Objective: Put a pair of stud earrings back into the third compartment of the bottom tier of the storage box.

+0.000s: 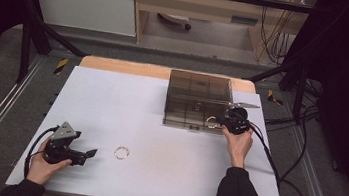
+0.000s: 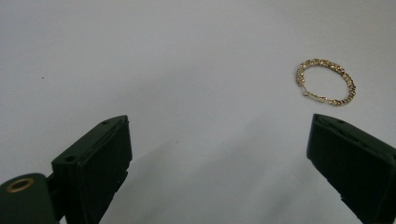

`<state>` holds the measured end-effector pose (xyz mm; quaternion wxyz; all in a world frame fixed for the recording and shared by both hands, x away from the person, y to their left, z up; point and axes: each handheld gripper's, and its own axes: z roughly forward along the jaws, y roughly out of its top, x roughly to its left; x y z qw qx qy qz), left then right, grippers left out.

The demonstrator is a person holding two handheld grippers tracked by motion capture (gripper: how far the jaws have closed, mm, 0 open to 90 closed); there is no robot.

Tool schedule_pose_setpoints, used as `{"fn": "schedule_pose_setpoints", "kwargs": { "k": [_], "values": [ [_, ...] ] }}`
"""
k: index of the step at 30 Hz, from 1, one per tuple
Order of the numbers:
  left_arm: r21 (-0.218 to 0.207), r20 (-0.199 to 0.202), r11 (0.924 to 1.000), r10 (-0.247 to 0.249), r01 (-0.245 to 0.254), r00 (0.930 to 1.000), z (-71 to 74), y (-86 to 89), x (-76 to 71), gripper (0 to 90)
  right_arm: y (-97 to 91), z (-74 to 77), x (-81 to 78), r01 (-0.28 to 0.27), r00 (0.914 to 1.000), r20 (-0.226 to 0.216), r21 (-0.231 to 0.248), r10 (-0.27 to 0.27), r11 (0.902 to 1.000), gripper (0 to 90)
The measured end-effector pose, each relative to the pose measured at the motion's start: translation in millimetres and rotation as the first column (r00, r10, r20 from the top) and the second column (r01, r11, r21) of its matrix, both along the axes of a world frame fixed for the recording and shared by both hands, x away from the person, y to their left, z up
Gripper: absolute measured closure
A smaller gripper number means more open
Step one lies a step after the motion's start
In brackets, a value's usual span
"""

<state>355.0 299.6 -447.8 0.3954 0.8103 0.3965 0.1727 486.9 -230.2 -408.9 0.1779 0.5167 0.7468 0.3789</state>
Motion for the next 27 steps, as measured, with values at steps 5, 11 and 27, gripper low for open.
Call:
{"fn": "schedule_pose_setpoints", "kwargs": {
  "k": [5,11,27],
  "values": [
    [-0.001,-0.001,1.0000,0.001,-0.001,1.0000,-0.1,0.3,0.2,6.5,-1.0,-2.3,6.0,0.008,1.0000,-0.005,-0.011,-0.008,0.9999,87.1],
    [0.000,-0.001,1.0000,0.000,0.000,1.0000,-0.1,0.1,0.1,6.5,1.0,-7.6,12.2,0.010,0.9999,-0.008,-0.022,-0.010,0.9997,87.1],
    [0.000,-0.001,1.0000,0.000,0.000,1.0000,-0.2,0.2,0.2,6.5,6.5,-26.2,13.6,-0.002,0.9996,-0.029,-0.086,0.000,0.9963,81.6]
  ]
}}
